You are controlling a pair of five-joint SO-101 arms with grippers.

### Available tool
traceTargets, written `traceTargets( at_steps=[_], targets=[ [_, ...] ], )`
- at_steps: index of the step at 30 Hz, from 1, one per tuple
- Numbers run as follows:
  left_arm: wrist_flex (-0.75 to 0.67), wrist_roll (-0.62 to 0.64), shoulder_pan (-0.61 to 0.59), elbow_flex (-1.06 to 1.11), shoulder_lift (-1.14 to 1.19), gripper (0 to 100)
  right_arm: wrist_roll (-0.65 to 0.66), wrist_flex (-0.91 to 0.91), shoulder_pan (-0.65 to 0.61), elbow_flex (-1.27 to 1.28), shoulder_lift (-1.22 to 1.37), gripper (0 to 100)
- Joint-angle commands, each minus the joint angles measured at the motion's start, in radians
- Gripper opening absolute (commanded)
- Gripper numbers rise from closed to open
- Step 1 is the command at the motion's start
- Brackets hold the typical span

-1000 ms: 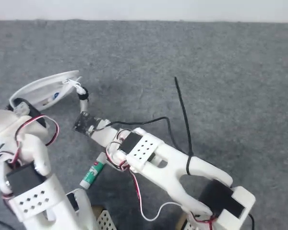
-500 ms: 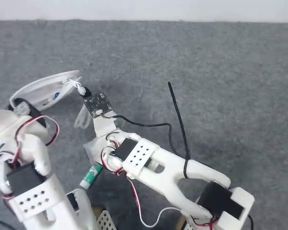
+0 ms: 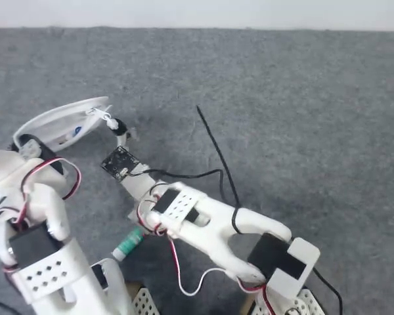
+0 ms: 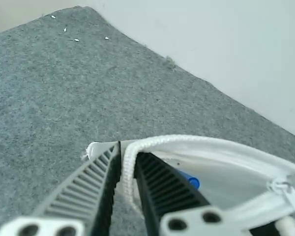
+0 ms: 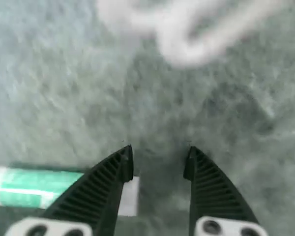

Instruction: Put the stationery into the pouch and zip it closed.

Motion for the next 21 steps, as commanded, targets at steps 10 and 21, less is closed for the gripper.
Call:
traceTargets(
  at_steps=[10, 21],
  targets=[
    [-0.04, 0.018, -0.02, -0.038, -0.003, 1, 0.193, 0.309, 0.061, -0.044, -0.291, 16.9],
    [-0.04, 0.018, -0.02, -0.036, -0.003, 1, 0.453, 0.403, -0.077, -0.043, -0.294, 16.9]
  ],
)
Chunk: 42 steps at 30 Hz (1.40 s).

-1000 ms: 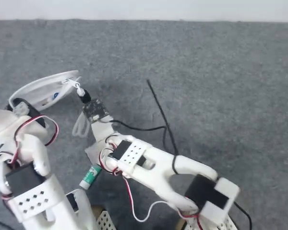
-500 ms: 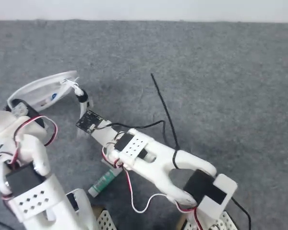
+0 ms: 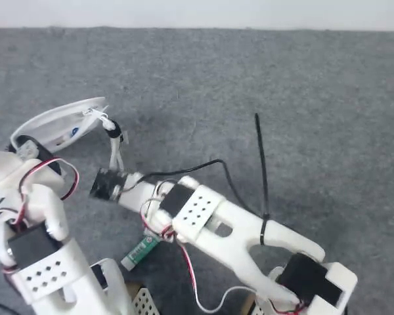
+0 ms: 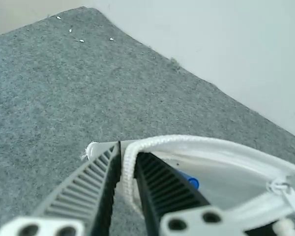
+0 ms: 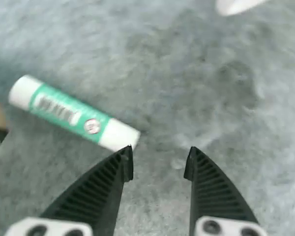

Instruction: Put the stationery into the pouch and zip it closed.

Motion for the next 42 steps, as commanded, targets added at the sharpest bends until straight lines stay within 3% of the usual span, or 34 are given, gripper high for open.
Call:
traceTargets(
  at_steps=[1, 15, 28, 42],
  targets=[
    [-0.04, 0.017, -0.002, -0.036, -0.003, 1, 0.066, 0.005, -0.051, -0.028, 0.013, 16.9],
    [-0.054, 0.017, -0.002, -0.021, -0.003, 1, 0.255, -0.002, -0.117, -0.035, 0.14, 16.9],
    [-0.054, 0.017, -0.002, -0.021, -0.003, 1, 0.255, -0.15, -0.11, -0.037, 0.266, 16.6],
    [-0.054, 0.015, -0.002, -0.021, -0.003, 1, 0.253, -0.194, -0.079, -0.031, 0.271, 16.6]
  ],
)
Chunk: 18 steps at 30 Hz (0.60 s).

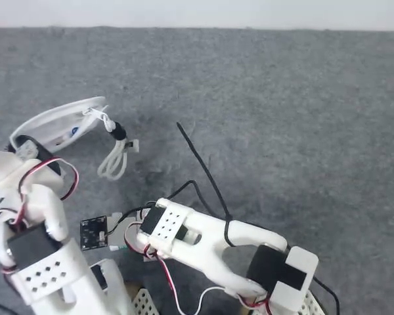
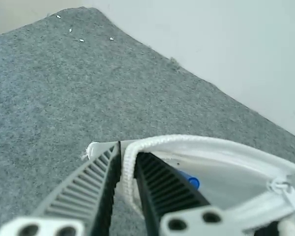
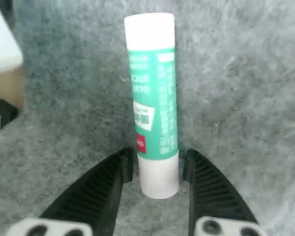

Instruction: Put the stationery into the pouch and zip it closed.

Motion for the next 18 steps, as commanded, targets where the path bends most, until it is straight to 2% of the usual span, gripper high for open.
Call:
traceTargets(
  at_steps=[1, 3, 9, 18],
  targets=[
    [-0.054, 0.015, -0.003, -0.021, -0.003, 1, 0.011, -0.042, 0.031, -0.031, 0.002, 16.5],
    [-0.052, 0.015, -0.003, -0.021, -0.003, 1, 0.014, -0.044, 0.036, -0.031, 0.002, 15.4],
    [-0.058, 0.015, -0.003, -0.007, -0.006, 1, 0.011, -0.045, 0.041, -0.035, 0.002, 0.2],
    [-0.058, 0.015, -0.003, -0.007, -0.006, 1, 0.008, 0.071, 0.14, -0.034, -0.117, 0.6]
  ],
)
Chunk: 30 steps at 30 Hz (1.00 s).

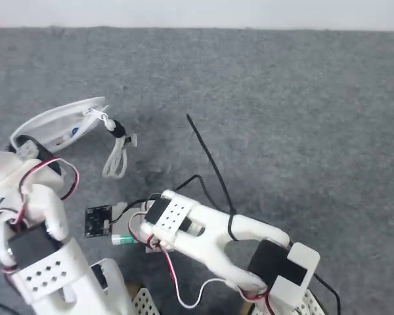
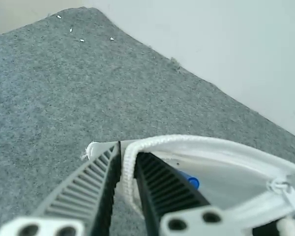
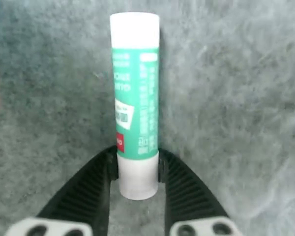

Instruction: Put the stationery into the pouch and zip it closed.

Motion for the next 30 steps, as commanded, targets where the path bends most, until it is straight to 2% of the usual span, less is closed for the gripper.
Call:
traceTargets(
  at_steps=[1, 8, 12, 19, 23, 27, 30],
  targets=[
    [-0.058, 0.015, -0.002, -0.007, -0.006, 1, 0.005, 0.061, 0.082, -0.028, -0.13, 0.6],
    [-0.058, 0.015, -0.002, -0.008, -0.006, 1, 0.011, 0.239, 0.252, -0.026, -0.268, 0.6],
    [-0.058, 0.015, -0.002, -0.01, -0.006, 1, 0.011, 0.26, 0.302, -0.028, -0.269, 0.8],
    [-0.058, 0.015, -0.002, -0.01, -0.005, 1, 0.003, 0.257, 0.3, -0.032, -0.28, 20.4],
    [-0.06, 0.015, -0.002, -0.008, -0.003, 1, -0.012, 0.223, 0.263, -0.041, -0.278, 20.5],
    [-0.06, 0.015, -0.002, -0.007, -0.003, 1, -0.163, 0.139, 0.191, -0.038, -0.269, 20.6],
    [-0.06, 0.015, -0.002, -0.007, -0.003, 1, -0.213, 0.101, 0.15, -0.038, -0.269, 20.6]
  ],
)
